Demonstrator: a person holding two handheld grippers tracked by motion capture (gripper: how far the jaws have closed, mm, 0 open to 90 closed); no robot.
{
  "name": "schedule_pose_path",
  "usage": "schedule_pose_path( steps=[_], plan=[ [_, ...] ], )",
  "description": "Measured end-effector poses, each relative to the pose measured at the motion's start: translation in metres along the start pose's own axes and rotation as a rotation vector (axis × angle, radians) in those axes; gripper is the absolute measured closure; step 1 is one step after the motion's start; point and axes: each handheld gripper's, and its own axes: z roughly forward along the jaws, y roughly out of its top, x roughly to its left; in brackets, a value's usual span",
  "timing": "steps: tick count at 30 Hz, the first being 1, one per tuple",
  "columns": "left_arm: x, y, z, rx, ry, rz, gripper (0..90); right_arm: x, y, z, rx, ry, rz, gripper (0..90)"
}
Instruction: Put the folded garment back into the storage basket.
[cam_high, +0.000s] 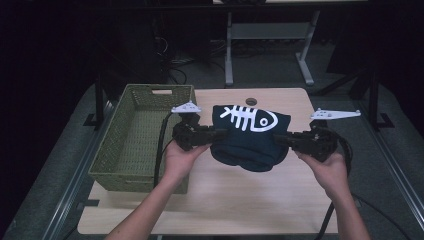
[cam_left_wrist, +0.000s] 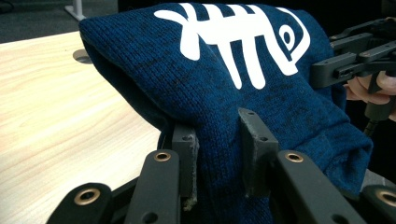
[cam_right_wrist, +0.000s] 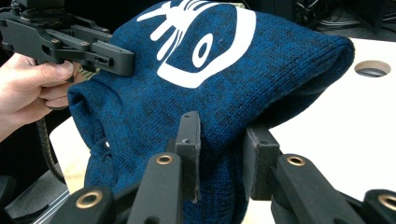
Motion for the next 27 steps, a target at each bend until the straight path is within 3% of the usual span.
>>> schedule_pose_path(
  steps=[7,27],
  plan=[
    [0.006,0.001,-0.011,0.001,0.012,0.004,70.9,0.007,0.008,0.008,0.013,0.005,0.002,70.9],
    [0.025,0.002,-0.047,-0.033,0.04,-0.041,70.9,0.03,0.031,0.037,0.043,0.049,-0.014,71.4]
  ],
)
